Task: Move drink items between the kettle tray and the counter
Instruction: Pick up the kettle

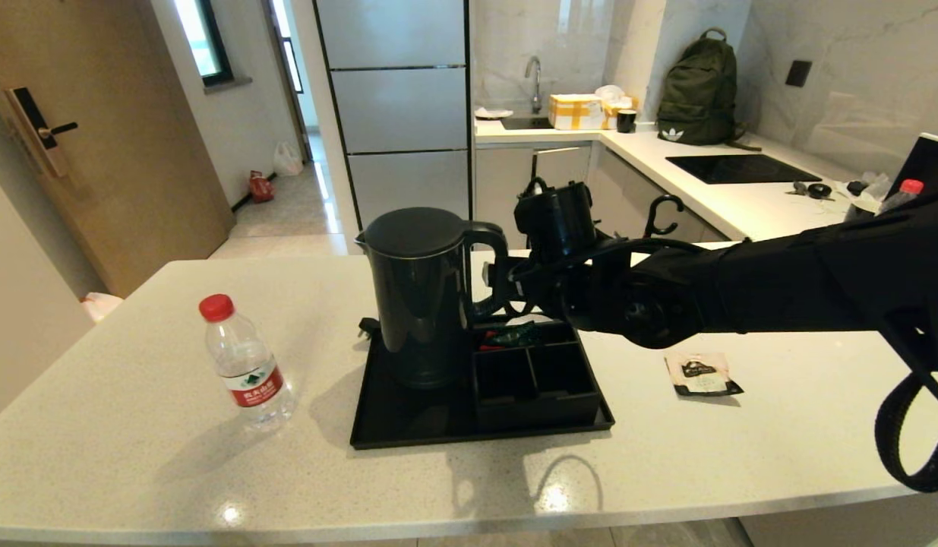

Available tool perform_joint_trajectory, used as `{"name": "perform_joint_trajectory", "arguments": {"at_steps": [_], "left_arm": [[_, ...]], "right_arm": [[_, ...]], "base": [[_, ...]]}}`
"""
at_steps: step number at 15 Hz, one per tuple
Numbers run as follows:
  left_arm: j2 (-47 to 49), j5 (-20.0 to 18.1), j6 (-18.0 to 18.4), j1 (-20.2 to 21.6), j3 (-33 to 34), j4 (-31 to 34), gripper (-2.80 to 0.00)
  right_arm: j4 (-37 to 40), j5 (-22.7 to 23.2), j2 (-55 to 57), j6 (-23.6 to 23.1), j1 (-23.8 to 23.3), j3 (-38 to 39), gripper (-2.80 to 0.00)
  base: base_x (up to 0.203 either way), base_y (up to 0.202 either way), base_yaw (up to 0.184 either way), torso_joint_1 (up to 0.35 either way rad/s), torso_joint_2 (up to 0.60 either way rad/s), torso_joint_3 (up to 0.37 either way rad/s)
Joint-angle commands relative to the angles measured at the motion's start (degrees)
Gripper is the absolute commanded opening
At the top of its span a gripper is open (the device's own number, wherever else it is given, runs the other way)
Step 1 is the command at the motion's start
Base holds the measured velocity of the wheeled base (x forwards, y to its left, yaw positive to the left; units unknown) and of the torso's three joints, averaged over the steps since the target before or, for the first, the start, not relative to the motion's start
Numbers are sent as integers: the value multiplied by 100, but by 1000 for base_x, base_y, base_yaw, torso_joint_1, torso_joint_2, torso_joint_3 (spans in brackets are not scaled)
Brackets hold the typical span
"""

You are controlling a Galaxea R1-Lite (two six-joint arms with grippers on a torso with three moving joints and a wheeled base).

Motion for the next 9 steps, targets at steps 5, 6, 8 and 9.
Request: {"name": "perform_joint_trajectory", "arguments": {"at_steps": [5, 6, 8, 9], "left_arm": [[9, 7, 2, 0, 1, 1, -280], [1, 3, 2, 0, 1, 1, -280], [3, 0, 2, 0, 1, 1, -280], [0, -2, 2, 7, 1, 1, -280]], "right_arm": [[-192, -374, 522, -60, -16, -487, 0], [-197, -438, 619, -68, -23, -578, 0], [-214, -508, 817, -90, -43, -711, 0], [-255, -551, 855, -114, -43, -736, 0]], "base": [[0, 0, 0, 0, 0, 0], [0, 0, 0, 0, 0, 0], [0, 0, 0, 0, 0, 0], [0, 0, 0, 0, 0, 0]]}}
